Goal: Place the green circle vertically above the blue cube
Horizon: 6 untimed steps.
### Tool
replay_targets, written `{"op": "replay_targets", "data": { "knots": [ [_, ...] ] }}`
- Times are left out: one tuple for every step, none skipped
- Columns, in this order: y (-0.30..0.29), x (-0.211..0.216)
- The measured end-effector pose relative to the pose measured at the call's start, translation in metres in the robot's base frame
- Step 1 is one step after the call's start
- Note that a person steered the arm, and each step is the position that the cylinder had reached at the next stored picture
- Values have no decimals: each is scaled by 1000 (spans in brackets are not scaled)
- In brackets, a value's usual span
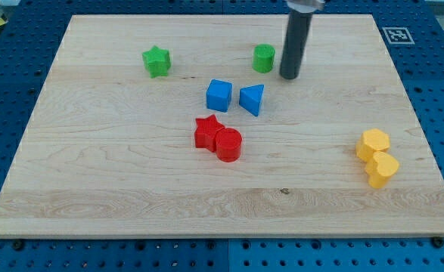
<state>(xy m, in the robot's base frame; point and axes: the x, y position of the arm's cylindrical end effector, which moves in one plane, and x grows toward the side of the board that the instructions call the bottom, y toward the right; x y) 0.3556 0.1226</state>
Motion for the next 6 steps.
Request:
{"op": "replay_targets", "data": {
  "knots": [
    [49, 0],
    [73, -10],
    [50, -25],
    [1, -24],
    [1, -24],
    [-52, -24]
  ]
}}
